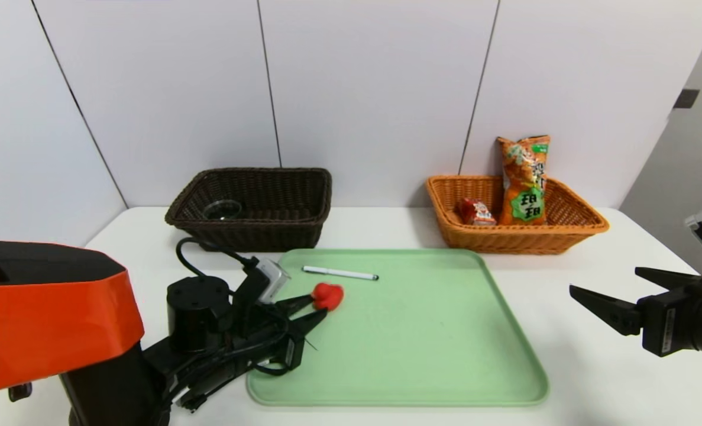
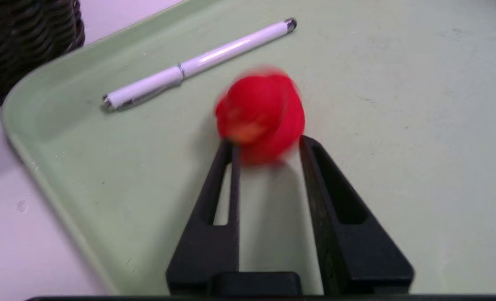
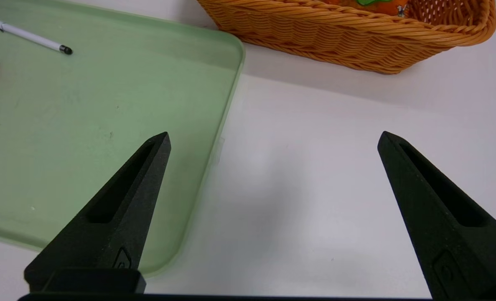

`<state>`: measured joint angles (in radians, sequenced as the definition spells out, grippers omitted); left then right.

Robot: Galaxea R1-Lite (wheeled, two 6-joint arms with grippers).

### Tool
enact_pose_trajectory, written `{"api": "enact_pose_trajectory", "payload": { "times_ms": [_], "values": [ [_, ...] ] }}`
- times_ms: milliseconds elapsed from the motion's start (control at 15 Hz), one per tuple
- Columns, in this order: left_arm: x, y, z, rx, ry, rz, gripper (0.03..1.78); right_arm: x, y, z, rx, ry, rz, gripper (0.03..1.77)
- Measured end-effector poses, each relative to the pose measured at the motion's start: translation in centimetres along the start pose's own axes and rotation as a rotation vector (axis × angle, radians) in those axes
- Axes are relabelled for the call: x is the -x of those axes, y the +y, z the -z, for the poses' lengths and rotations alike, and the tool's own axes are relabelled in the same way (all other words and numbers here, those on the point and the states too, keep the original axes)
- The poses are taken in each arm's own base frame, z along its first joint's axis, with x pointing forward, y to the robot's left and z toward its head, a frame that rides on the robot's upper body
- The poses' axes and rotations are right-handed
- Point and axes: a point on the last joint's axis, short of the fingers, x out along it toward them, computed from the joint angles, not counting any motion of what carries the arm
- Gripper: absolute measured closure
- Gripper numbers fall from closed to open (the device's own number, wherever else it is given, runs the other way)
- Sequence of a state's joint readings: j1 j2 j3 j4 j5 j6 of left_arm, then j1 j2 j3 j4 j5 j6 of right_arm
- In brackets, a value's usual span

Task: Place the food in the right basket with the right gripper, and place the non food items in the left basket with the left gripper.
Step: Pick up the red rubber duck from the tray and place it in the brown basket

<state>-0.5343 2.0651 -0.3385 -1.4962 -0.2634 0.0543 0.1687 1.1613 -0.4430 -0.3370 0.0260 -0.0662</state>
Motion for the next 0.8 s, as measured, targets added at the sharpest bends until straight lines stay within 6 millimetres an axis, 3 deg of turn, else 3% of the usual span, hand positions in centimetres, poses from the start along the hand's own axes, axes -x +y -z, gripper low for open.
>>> {"api": "enact_pose_trajectory", "payload": {
  "times_ms": [67, 133, 400, 733, 800],
  "values": [
    [0.4, 0.0, -0.9, -0.005, -0.035, -0.003, 1.73, 0.0, 0.0, 0.1, 0.000, 0.004, 0.000, 0.09],
    [0.9, -0.1, -1.9, -0.015, -0.076, -0.006, 1.77, 0.0, 0.0, 0.1, 0.001, 0.005, 0.001, 0.09],
    [2.9, -0.3, -5.9, -0.056, -0.232, -0.018, 1.77, -0.1, 0.0, 0.4, 0.003, 0.015, -0.001, 0.09],
    [3.5, -0.5, -7.1, -0.063, -0.238, -0.058, 1.77, 0.0, 0.0, 0.5, 0.009, 0.014, -0.001, 0.09],
    [3.4, -0.5, -7.2, -0.059, -0.230, -0.085, 1.57, 0.1, 0.0, 0.4, 0.010, 0.012, -0.001, 0.09]
  ]
}}
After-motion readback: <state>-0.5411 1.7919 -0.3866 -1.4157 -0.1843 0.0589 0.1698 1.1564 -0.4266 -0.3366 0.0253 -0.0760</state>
